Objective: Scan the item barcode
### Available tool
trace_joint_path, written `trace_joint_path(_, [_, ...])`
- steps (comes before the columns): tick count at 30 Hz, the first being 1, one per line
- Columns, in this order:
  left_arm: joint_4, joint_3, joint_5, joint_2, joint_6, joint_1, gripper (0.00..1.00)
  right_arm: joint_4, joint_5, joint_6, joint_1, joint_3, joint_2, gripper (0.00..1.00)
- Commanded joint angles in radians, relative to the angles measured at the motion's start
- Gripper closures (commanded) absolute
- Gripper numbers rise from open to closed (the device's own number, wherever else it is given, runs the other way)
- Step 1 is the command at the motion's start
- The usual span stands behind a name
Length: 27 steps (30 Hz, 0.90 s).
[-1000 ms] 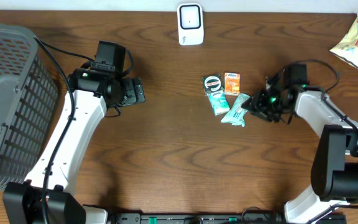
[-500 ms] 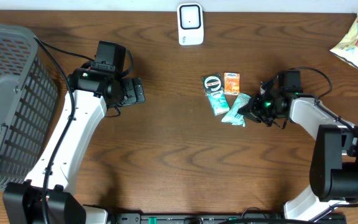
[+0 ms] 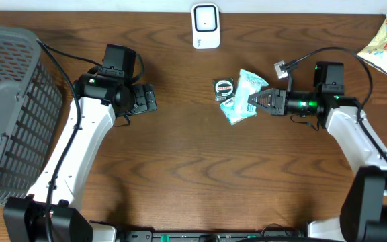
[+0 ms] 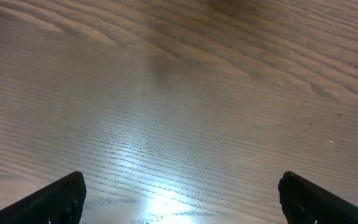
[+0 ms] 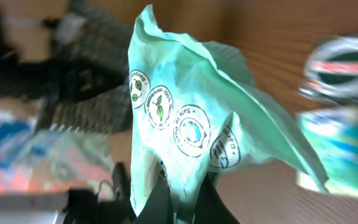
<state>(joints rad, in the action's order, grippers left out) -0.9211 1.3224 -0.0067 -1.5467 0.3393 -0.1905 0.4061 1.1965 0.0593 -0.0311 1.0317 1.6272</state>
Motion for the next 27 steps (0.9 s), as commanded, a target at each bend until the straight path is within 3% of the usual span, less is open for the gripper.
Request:
trace_joint_path(1, [-0.006, 0.005, -0.013, -0.002, -0.006, 0.005, 0.02, 0.0, 0.112, -0.103, 0.035, 0.016, -0.031, 0.99])
trace_joint_path(5, [-0.006, 0.005, -0.013, -0.002, -0.006, 0.005, 0.02, 0.022, 0.045, -0.101, 0.074, 0.014, -0.027, 0.99])
trace_joint_path(13, [-0.006, 0.005, -0.013, -0.002, -0.006, 0.005, 0.02, 0.284, -0.46, -0.097, 0.238, 0.012, 0.005, 0.99])
trace_joint_path(16, [-0.006, 0.005, -0.013, -0.002, -0.006, 0.005, 0.02, 0.32, -0.516, -0.095, 0.304, 0.006, 0.033, 0.99])
trace_joint_path(22, [-0.006, 0.005, -0.013, -0.002, -0.006, 0.005, 0.02, 0.301, -0.861, 0.131, 0.381, 0.005, 0.121, 0.99])
trace_joint_path(25, [-0.006, 0.005, -0.013, -0.002, -0.006, 0.005, 0.02, 0.293, -0.952, 0.131, 0.377, 0.006, 0.141, 0.92])
trace_joint_path(27, [-0.006, 0.005, -0.013, -0.002, -0.006, 0.005, 0.02, 0.301, -1.018, 0.13, 0.37, 0.012, 0.138, 0.82])
